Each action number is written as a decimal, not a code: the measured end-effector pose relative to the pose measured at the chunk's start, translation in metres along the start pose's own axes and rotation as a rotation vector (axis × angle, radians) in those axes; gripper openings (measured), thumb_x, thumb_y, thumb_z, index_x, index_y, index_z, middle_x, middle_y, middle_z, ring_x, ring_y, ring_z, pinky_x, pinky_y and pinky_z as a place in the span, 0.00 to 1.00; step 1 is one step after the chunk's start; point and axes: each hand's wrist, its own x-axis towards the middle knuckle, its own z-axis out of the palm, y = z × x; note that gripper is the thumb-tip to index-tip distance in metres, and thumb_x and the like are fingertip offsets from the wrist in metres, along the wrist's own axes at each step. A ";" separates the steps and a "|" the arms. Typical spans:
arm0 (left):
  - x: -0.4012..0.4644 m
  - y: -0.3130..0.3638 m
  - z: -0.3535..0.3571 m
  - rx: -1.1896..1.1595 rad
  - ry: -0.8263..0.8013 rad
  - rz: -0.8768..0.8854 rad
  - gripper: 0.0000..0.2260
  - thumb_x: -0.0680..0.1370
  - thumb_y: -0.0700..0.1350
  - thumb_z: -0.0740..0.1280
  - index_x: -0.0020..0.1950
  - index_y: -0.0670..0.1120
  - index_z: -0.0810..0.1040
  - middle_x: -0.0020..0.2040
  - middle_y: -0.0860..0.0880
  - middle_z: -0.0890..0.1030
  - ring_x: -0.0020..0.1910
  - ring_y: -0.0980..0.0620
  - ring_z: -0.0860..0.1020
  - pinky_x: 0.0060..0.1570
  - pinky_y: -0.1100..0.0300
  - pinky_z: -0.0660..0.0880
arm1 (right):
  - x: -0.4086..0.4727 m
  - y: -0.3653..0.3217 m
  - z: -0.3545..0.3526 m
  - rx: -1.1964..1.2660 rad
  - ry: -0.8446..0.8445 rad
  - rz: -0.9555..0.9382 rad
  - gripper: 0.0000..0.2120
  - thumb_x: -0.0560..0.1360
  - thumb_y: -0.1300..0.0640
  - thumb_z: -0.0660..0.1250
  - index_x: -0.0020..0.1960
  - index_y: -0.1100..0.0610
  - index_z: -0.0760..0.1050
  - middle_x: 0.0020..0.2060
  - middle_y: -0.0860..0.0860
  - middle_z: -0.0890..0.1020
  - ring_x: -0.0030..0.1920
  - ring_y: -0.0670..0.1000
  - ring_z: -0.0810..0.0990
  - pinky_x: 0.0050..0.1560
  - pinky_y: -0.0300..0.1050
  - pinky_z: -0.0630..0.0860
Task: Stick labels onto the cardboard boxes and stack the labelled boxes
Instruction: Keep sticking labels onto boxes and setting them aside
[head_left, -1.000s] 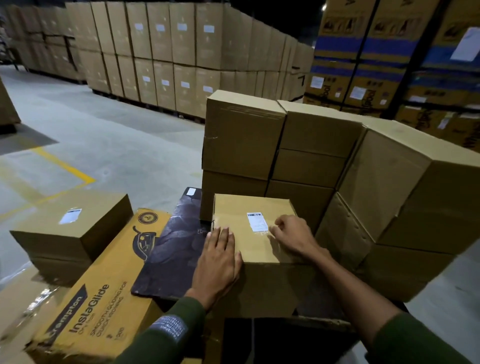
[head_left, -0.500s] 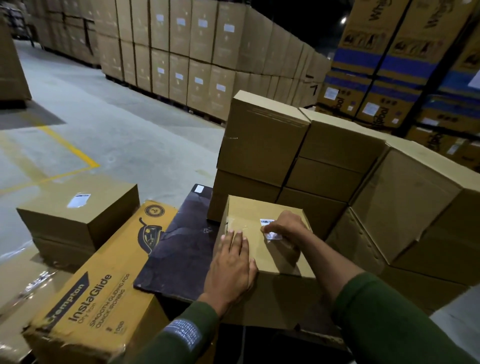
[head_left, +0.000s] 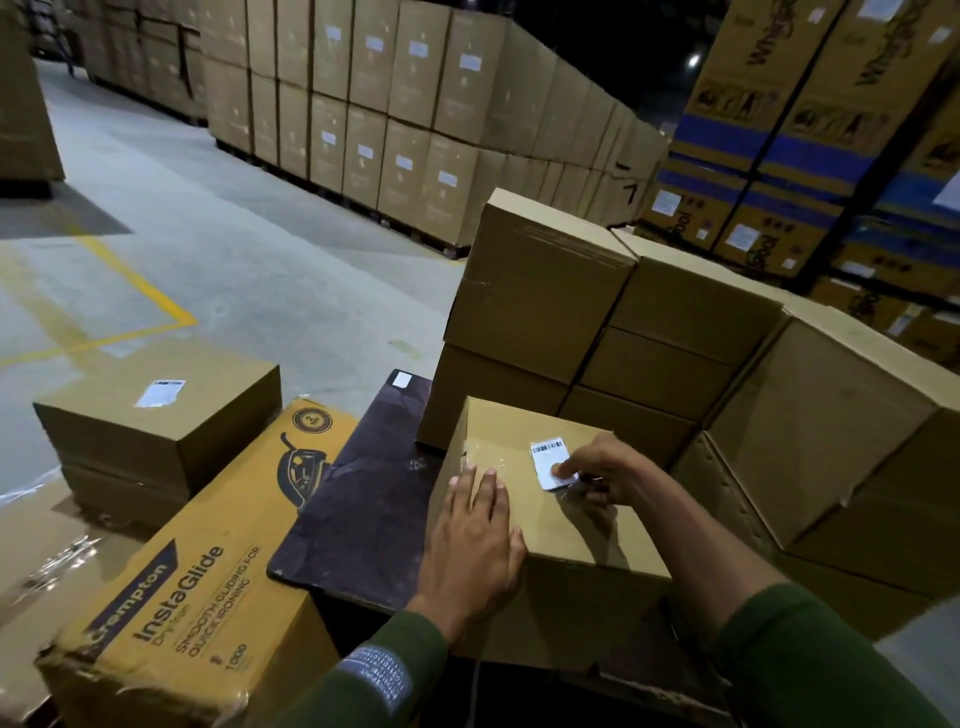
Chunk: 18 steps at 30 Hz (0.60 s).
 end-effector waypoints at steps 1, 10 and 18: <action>-0.001 0.000 -0.001 0.006 -0.001 -0.003 0.27 0.80 0.55 0.53 0.69 0.39 0.74 0.70 0.39 0.73 0.71 0.37 0.68 0.71 0.42 0.63 | -0.001 0.004 -0.003 0.033 -0.006 0.001 0.20 0.69 0.66 0.76 0.58 0.67 0.73 0.44 0.60 0.81 0.38 0.54 0.80 0.28 0.42 0.73; -0.001 -0.004 0.000 0.058 -0.041 0.015 0.26 0.80 0.56 0.53 0.67 0.41 0.76 0.65 0.38 0.77 0.67 0.39 0.74 0.68 0.39 0.68 | -0.022 0.055 -0.023 0.489 -0.072 -0.145 0.15 0.71 0.60 0.75 0.53 0.70 0.78 0.33 0.57 0.79 0.31 0.51 0.74 0.33 0.44 0.71; -0.004 -0.005 0.003 0.092 -0.022 0.036 0.26 0.81 0.57 0.52 0.67 0.40 0.77 0.67 0.39 0.76 0.69 0.40 0.72 0.67 0.40 0.69 | -0.017 0.073 0.010 0.420 -0.028 -0.472 0.11 0.82 0.54 0.62 0.56 0.60 0.78 0.50 0.56 0.85 0.47 0.47 0.85 0.42 0.37 0.77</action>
